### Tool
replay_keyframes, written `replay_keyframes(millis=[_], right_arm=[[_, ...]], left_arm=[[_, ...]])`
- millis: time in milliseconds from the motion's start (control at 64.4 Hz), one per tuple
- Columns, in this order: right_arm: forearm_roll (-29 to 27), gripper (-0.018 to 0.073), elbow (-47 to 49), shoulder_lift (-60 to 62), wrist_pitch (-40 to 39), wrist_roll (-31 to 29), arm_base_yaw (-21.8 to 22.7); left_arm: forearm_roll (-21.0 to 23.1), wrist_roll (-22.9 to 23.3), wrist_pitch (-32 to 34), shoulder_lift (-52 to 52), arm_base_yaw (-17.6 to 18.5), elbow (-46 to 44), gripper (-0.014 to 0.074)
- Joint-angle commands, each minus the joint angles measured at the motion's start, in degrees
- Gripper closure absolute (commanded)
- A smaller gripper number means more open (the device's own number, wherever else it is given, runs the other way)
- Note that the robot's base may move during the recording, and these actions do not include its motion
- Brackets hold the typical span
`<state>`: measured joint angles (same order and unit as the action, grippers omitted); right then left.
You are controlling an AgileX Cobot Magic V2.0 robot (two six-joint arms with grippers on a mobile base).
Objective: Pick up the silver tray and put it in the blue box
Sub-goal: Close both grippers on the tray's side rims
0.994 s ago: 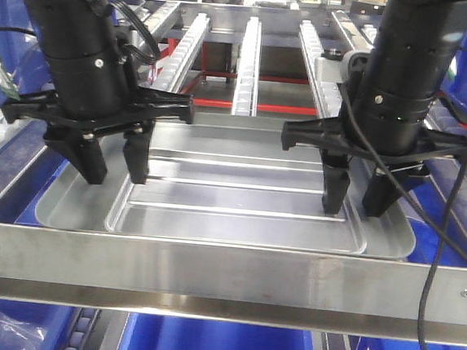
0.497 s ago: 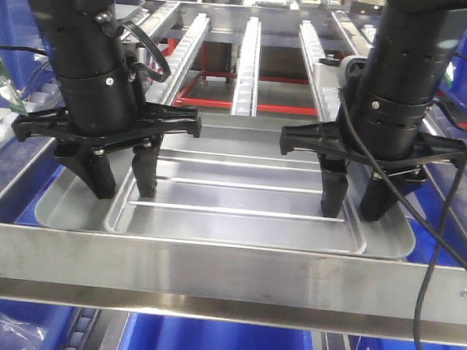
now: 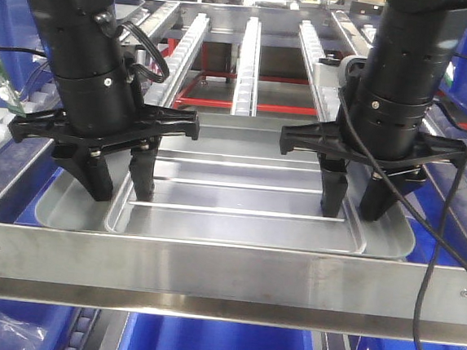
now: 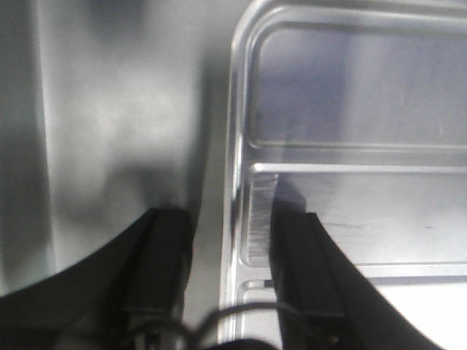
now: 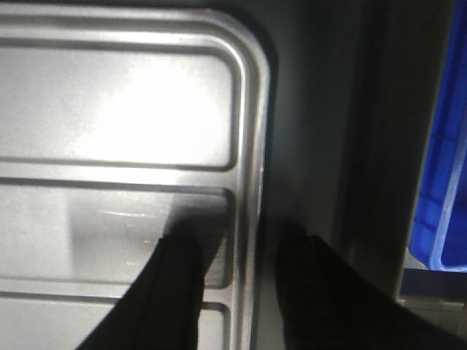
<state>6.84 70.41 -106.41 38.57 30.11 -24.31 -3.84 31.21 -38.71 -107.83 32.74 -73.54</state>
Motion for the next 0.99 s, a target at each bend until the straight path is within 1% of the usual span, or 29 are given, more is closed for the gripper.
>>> replay_keyframes(millis=[0, 202, 280, 342, 435, 466, 544, 590, 792, 901, 978], right_arm=[[0.05, 0.0179, 1.66, 2.46, -1.95, -0.38, 0.45], [0.05, 0.0179, 1.66, 2.46, -1.95, -0.38, 0.45], [0.05, 0.0205, 1.66, 2.46, -1.95, -0.38, 0.45], [0.05, 0.0262, 1.66, 2.46, -1.95, -0.38, 0.45], [0.05, 0.0393, 1.66, 2.46, -1.89, -0.38, 0.45], [0.05, 0.0433, 1.66, 2.46, -1.89, -0.38, 0.45], [0.05, 0.0519, 1.66, 2.46, -1.89, -0.38, 0.45], [0.05, 0.0507, 1.66, 2.46, -1.84, -0.38, 0.45], [0.05, 0.0508, 2.36, 2.77, -1.12, -0.38, 0.45], [0.05, 0.0508, 3.57, 4.16, 0.26, -0.21, 0.34], [0.05, 0.0508, 3.63, 6.44, 1.62, 1.16, 0.22]], left_arm=[[0.12, 0.66, 0.14, 2.5, -0.08, -1.46, 0.0404], [0.12, 0.66, 0.14, 2.5, -0.08, -1.46, 0.0405], [0.12, 0.66, -0.04, 2.5, -0.08, -1.46, 0.0428], [0.12, 0.66, -0.48, 2.5, -0.08, -1.46, 0.0484], [0.12, 0.66, -0.76, 2.5, -0.08, -1.46, 0.0587], [0.12, 0.66, -0.76, 2.5, -0.08, -1.46, 0.0608], [0.12, 0.66, -0.76, 2.5, -0.08, -1.46, 0.0605], [0.12, 0.66, -0.76, 2.5, -0.08, -1.46, 0.0605], [0.12, 0.66, -1.38, 2.5, -0.08, -2.52, 0.0605], [-0.09, 0.66, -4.18, 2.98, -0.08, -5.25, 0.0605], [-0.74, 0.66, -7.35, 4.07, -0.08, -7.12, 0.0605]])
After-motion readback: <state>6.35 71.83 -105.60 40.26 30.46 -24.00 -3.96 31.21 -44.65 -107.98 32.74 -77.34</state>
